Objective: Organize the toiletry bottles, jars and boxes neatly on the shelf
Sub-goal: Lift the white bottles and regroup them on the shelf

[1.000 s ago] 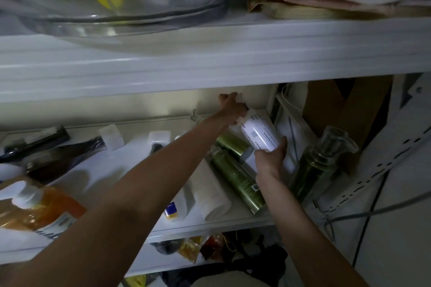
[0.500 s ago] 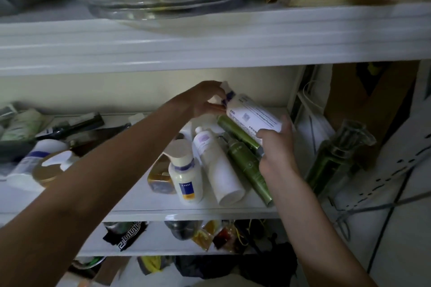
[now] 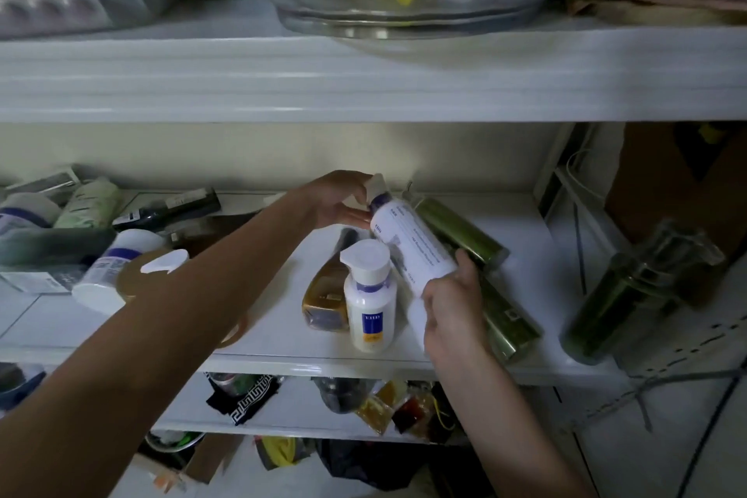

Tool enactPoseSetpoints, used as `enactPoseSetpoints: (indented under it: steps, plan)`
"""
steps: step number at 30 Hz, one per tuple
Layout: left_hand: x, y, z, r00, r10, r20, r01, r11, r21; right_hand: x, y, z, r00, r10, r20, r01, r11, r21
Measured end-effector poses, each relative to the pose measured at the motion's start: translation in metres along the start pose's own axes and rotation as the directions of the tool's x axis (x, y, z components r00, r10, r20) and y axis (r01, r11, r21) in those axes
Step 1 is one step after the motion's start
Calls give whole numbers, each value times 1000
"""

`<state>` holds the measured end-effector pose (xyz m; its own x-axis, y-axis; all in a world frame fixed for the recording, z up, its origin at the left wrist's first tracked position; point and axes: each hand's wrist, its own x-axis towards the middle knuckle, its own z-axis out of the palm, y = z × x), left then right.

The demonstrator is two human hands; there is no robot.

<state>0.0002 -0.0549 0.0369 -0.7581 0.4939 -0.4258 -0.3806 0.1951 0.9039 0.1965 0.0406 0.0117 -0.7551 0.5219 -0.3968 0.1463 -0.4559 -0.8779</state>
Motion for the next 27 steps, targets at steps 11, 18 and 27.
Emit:
enactPoseSetpoints:
  steps: [11,18,27]
  plan:
    - [15,-32,-13,991,-133,-4,132,988,-76,3,22,14,994,33,-102,-41,996,-85]
    - [19,-43,-4,984,-72,162,80,996,-44,10,57,19,954,-222,-202,196,970,-145]
    - [29,-53,8,973,-25,230,36,998,-46,36,65,-4,965,-258,-55,236,937,-257]
